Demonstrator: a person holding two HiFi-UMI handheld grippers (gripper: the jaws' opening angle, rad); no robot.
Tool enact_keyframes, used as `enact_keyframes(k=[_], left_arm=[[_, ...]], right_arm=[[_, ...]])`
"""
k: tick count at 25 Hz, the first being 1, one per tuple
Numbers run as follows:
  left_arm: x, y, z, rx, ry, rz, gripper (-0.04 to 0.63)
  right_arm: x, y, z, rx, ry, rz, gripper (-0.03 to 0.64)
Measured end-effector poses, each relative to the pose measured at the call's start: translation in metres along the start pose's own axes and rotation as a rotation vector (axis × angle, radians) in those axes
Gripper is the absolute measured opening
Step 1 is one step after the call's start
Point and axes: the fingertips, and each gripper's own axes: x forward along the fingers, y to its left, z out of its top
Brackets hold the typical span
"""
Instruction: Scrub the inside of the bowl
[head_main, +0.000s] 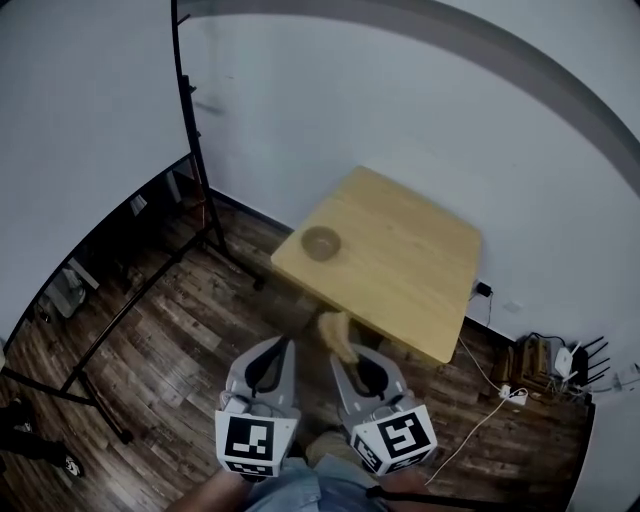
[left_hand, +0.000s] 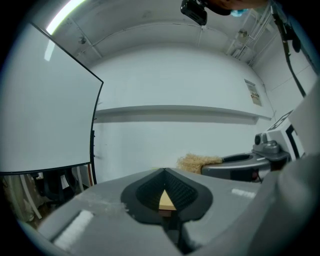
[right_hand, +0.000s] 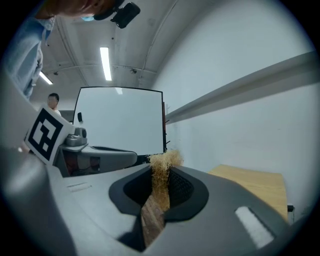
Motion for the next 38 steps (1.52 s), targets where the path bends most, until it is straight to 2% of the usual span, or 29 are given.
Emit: enact_keyframes(k=[5,12,18,21,27,31,38], left_arm=[[0.025,0.003,-0.025,-0.022,0.061,-0.023,0.021],[0.091,0.020,-0.040,-0.066,0.141,-0.011,0.021],[0.161,0.049,-0.043,-0.002,0.184,-0.010,0.021],[0.191,0.052,-0.040,0.005,0.196,-0.018,0.021],[0.241,0.058,-0.027,0.023,0.187,-0.022,0.021],[0.263,0.060,-0.009,0.003,0.161,-0.006,0.021],[0.291,0.079,0.012,0.045,0.120,-0.003,0.021]], right_arm=[[0.013,-0.016,-0.018,0.024,0.035,-0.019,0.061],[0.064,-0.072,-0.028,0.046,0.046,-0.042,0.061],[0.121,-0.128,-0.033,0.085,0.063,-0.043,0.061],[0.141,-0.152,-0.032,0.101,0.066,-0.046,0.061],[0.172,-0.188,-0.019,0.099,0.050,-0.033,0.061],[0.187,-0.205,-0.002,0.080,0.023,-0.020,0.061],[0.211,-0.220,0.021,0.060,-0.015,-0.013,0.061]])
